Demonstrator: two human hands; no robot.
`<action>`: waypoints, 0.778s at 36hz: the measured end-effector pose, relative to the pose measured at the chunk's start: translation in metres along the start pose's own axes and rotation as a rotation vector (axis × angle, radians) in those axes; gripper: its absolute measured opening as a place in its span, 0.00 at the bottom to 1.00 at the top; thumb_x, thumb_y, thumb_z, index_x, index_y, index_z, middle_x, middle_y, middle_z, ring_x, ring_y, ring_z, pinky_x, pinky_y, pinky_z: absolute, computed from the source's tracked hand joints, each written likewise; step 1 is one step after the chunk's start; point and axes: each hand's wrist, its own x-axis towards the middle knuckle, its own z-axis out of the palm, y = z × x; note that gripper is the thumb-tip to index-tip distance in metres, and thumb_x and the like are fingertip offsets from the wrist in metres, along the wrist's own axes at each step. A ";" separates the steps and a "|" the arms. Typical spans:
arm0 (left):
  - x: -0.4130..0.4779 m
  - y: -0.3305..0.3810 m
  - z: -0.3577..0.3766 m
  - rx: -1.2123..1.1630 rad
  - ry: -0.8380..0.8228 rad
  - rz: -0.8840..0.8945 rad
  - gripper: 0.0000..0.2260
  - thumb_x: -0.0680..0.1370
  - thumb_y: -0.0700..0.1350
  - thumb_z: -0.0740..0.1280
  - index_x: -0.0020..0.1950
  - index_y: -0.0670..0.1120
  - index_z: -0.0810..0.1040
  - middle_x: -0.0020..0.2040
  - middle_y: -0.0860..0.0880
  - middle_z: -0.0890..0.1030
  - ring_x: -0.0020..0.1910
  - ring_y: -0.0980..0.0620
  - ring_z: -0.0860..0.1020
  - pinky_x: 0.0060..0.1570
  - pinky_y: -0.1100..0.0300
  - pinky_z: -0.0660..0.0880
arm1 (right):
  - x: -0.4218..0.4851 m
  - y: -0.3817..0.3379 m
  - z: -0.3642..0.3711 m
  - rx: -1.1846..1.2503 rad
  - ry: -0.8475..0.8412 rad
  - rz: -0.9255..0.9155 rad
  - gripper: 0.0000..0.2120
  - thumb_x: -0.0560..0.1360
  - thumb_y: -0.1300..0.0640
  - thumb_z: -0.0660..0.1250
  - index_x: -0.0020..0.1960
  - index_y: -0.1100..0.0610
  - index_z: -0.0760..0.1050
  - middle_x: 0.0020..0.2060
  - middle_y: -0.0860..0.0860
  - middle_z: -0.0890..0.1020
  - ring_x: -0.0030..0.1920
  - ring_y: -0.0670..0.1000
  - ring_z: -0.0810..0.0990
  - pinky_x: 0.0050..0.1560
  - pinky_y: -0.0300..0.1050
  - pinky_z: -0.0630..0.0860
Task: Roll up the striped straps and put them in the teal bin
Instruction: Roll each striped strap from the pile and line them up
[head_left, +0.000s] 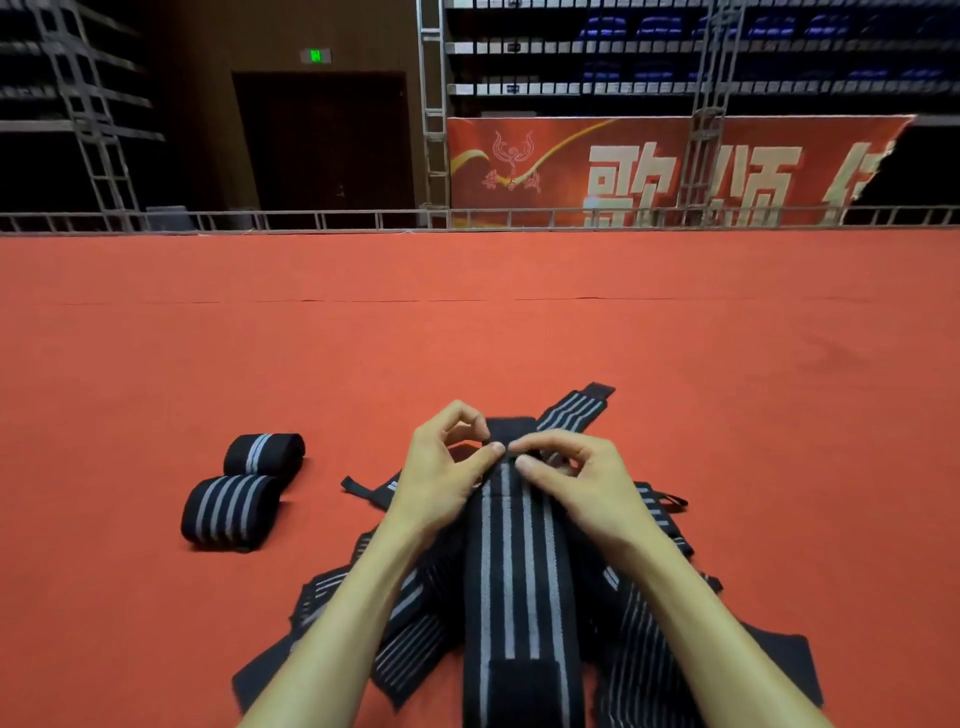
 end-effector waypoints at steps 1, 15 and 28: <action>0.002 -0.001 0.000 0.009 -0.002 0.008 0.10 0.75 0.36 0.72 0.42 0.45 0.71 0.41 0.38 0.78 0.37 0.56 0.76 0.40 0.61 0.72 | 0.005 0.001 0.001 -0.014 0.054 -0.024 0.06 0.74 0.66 0.71 0.45 0.56 0.84 0.40 0.42 0.85 0.42 0.38 0.81 0.46 0.31 0.74; 0.011 -0.017 0.003 -0.002 -0.091 -0.133 0.12 0.75 0.29 0.67 0.39 0.44 0.83 0.35 0.45 0.83 0.33 0.53 0.77 0.35 0.60 0.73 | 0.024 0.034 0.003 -0.076 0.088 0.004 0.09 0.71 0.68 0.73 0.42 0.55 0.85 0.39 0.47 0.86 0.42 0.45 0.83 0.46 0.34 0.76; 0.012 -0.006 -0.001 -0.049 -0.084 -0.024 0.09 0.77 0.33 0.67 0.46 0.46 0.80 0.32 0.53 0.79 0.30 0.57 0.74 0.34 0.63 0.74 | 0.028 0.027 0.006 0.011 0.176 -0.154 0.11 0.69 0.71 0.75 0.38 0.55 0.82 0.35 0.48 0.85 0.36 0.44 0.82 0.41 0.34 0.76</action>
